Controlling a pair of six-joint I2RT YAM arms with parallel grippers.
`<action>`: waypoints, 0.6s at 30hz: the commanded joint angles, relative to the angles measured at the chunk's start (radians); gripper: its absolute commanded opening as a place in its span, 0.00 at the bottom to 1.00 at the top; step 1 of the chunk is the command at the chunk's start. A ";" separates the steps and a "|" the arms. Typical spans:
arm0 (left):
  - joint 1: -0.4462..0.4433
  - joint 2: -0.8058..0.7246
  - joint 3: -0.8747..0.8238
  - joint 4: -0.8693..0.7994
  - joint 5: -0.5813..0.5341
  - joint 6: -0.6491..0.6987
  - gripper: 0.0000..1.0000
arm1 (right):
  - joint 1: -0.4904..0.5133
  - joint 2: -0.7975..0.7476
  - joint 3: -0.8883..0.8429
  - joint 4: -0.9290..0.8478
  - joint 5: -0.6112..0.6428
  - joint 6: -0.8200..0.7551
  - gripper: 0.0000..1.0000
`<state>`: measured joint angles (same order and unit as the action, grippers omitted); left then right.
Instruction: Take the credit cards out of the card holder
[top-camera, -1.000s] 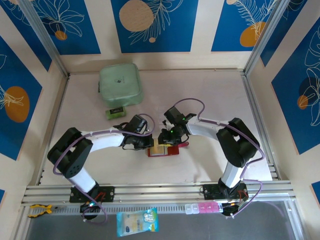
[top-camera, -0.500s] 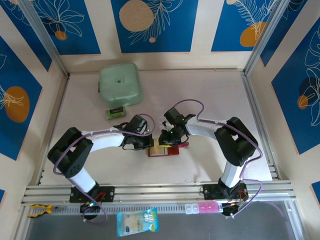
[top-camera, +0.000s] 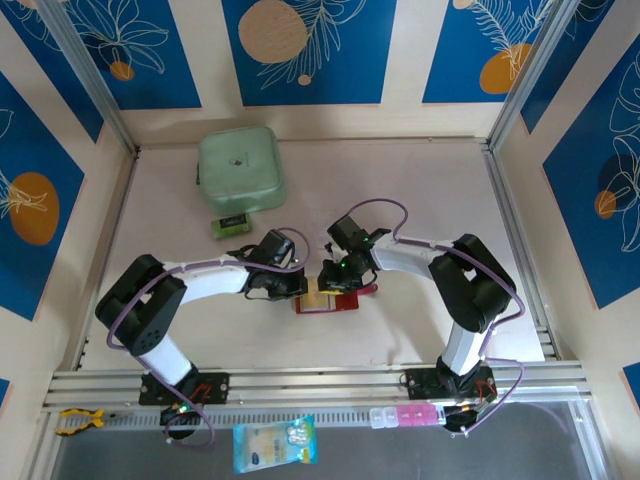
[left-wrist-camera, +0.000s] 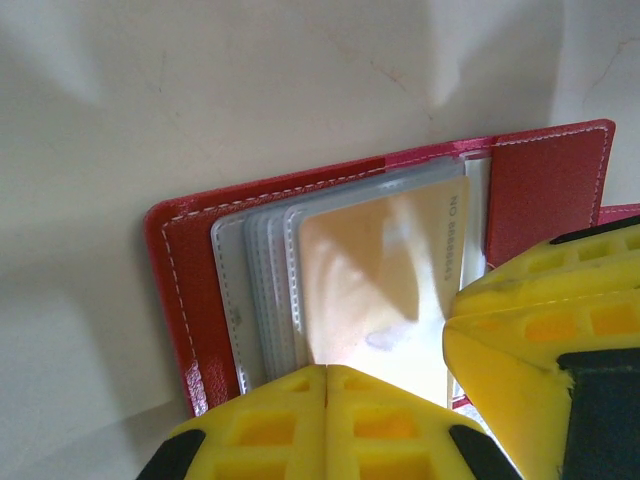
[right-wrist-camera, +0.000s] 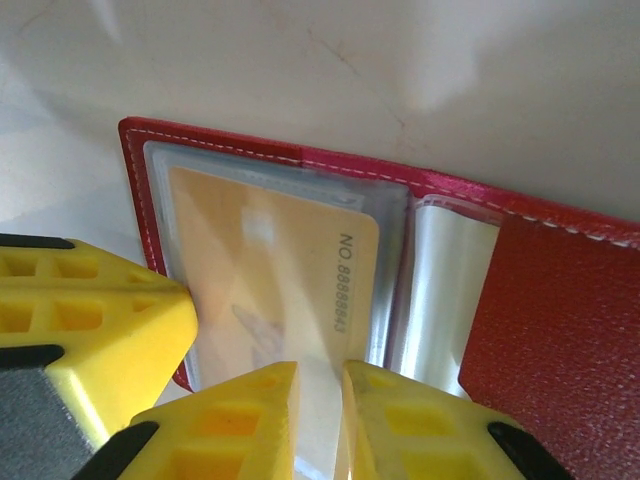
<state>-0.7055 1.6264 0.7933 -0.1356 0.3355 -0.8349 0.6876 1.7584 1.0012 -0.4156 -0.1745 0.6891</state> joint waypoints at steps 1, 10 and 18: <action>-0.011 0.028 0.004 -0.031 -0.017 0.014 0.00 | 0.000 -0.005 0.000 -0.070 0.043 0.000 0.21; -0.011 0.007 0.009 -0.034 -0.011 0.015 0.05 | -0.002 -0.021 0.008 -0.087 0.056 -0.007 0.21; -0.011 -0.005 0.012 -0.038 -0.008 0.010 0.06 | -0.003 -0.038 0.009 -0.094 0.066 -0.008 0.21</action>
<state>-0.7055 1.6264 0.7940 -0.1360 0.3359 -0.8349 0.6868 1.7523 1.0027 -0.4694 -0.1230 0.6884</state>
